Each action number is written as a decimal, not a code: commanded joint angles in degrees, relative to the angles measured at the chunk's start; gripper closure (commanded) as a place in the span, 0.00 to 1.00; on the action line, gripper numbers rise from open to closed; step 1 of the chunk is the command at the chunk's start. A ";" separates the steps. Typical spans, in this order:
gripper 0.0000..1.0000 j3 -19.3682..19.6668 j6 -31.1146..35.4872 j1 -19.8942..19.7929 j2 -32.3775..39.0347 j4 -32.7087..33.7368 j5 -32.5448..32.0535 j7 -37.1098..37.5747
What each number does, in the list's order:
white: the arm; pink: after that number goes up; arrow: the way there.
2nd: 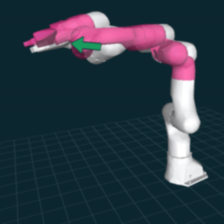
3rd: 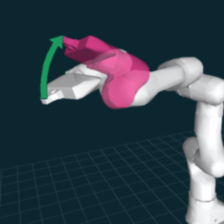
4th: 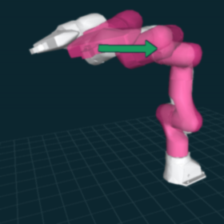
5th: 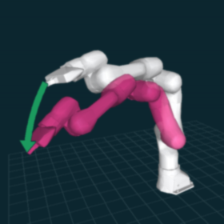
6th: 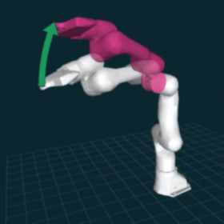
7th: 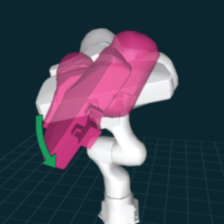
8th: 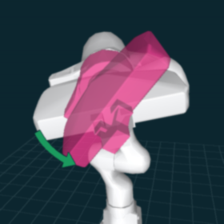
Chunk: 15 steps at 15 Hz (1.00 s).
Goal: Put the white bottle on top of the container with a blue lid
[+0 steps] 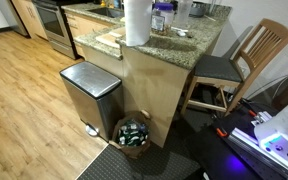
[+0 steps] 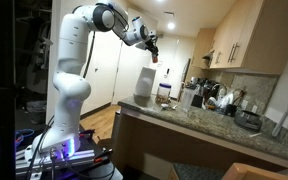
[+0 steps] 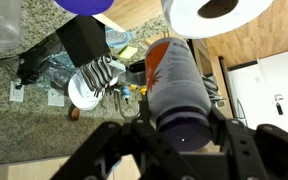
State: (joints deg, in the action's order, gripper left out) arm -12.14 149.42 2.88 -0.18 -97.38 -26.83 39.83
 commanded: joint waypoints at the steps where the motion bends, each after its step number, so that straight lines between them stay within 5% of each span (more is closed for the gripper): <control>1: 0.75 0.93 -1.15 -0.60 2.99 4.85 -2.83 3.82; 6: 0.75 3.00 -8.24 0.82 12.16 22.22 -9.60 19.04; 8: 0.75 7.21 -15.62 4.83 15.71 28.56 -10.89 24.04; 12: 0.75 10.50 -25.50 6.47 22.93 40.42 -3.64 28.16; 13: 0.50 8.92 -21.59 5.28 17.95 31.82 -6.64 27.37; 15: 0.50 9.65 -23.28 5.52 20.71 36.01 -4.82 27.79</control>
State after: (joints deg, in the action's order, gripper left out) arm -2.48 126.11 8.41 20.59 -61.28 -31.62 67.63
